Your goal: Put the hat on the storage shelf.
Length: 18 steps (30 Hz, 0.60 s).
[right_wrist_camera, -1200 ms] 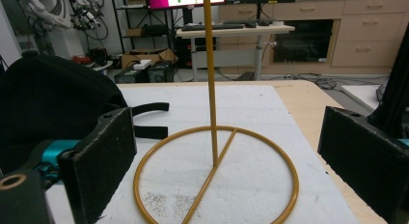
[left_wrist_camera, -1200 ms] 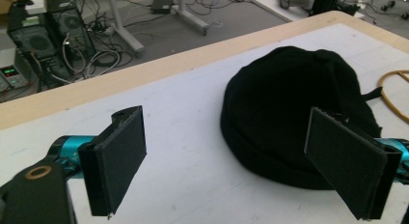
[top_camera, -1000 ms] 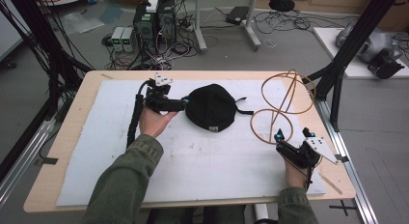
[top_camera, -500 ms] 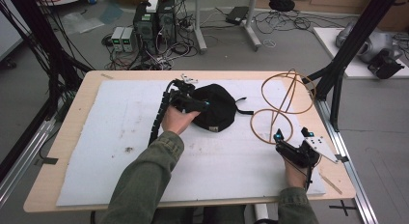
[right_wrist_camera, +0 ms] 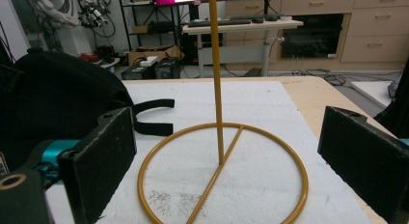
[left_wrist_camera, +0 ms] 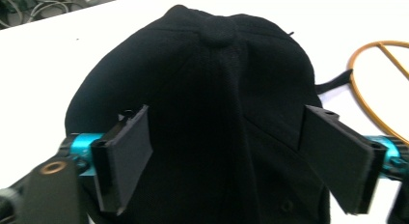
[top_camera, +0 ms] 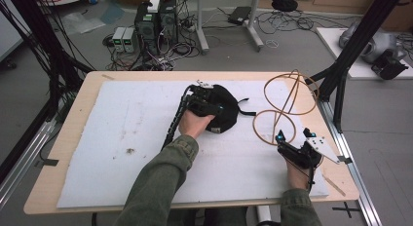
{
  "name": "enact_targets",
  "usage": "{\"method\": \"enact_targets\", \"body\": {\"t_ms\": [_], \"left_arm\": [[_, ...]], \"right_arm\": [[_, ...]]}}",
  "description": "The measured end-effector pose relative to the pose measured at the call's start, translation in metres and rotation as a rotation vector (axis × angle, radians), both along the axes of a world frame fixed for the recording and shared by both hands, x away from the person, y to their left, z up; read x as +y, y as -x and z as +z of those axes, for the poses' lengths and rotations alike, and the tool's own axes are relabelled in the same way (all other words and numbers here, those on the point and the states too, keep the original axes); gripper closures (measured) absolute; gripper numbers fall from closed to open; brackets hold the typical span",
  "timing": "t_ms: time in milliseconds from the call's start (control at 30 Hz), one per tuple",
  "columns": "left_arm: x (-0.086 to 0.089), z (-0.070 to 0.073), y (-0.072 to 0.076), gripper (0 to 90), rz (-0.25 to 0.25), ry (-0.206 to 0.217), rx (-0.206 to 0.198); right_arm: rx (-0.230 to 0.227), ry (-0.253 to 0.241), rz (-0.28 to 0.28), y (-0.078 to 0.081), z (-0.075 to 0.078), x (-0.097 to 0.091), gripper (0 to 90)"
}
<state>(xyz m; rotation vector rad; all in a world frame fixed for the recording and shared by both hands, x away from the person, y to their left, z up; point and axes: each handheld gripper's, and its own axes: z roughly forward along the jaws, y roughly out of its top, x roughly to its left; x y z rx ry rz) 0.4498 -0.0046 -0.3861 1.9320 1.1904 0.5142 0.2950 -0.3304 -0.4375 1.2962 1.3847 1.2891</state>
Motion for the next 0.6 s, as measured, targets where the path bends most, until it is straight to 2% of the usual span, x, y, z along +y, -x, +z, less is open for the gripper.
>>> {"method": "enact_targets", "body": {"t_ms": [33,67,167,233,267,300,367,433,467,533,600], "left_arm": [[0.0,-0.0006,-0.0004,21.8,0.006,0.001,-0.003],[0.0,-0.0016,-0.001,29.6,0.007,-0.002,-0.005],[-0.0006,-0.0028,-0.0016,35.3,0.009,0.004,-0.007],[-0.0022,-0.0039,-0.0017,38.5,0.017,0.012,0.002],[-0.0041,-0.0056,-0.0018,42.9,0.004,0.025,0.016],[-0.0041,-0.0056,-0.0018,48.6,0.004,0.025,0.016],[-0.0073,-0.0078,-0.0007,62.6,0.009,-0.019,0.009],[-0.0068,-0.0081,-0.0008,81.0,0.005,-0.016,0.012],[-0.0059,-0.0078,-0.0006,86.3,0.005,-0.009,0.025],[-0.0067,-0.0071,0.0006,87.3,-0.003,-0.026,0.018],[-0.0064,-0.0067,0.0011,87.6,-0.005,-0.021,0.013]], "right_arm": [[0.003,-0.004,0.001,-0.0001,-0.0002,0.0005,5.4],[0.001,0.001,0.002,0.0,-0.0003,0.0008,5.4],[0.007,-0.008,0.002,0.0002,-0.0004,0.0013,5.4],[0.004,-0.002,0.0,-0.0001,-0.0005,0.0009,5.4],[-0.001,-0.001,0.0,-0.0004,-0.0006,0.0006,5.4],[-0.001,-0.001,-0.001,-0.0005,-0.0006,0.0006,5.4],[0.0,-0.002,-0.001,0.0001,-0.0004,0.0008,5.4],[-0.005,-0.001,-0.002,0.0005,0.0001,0.0004,5.4],[-0.005,-0.003,-0.002,0.0008,0.0002,0.0004,5.4],[-0.008,-0.004,-0.003,0.0008,0.0004,-0.0001,5.4],[-0.006,-0.007,-0.004,0.0007,0.0004,-0.0003,5.4]]}}
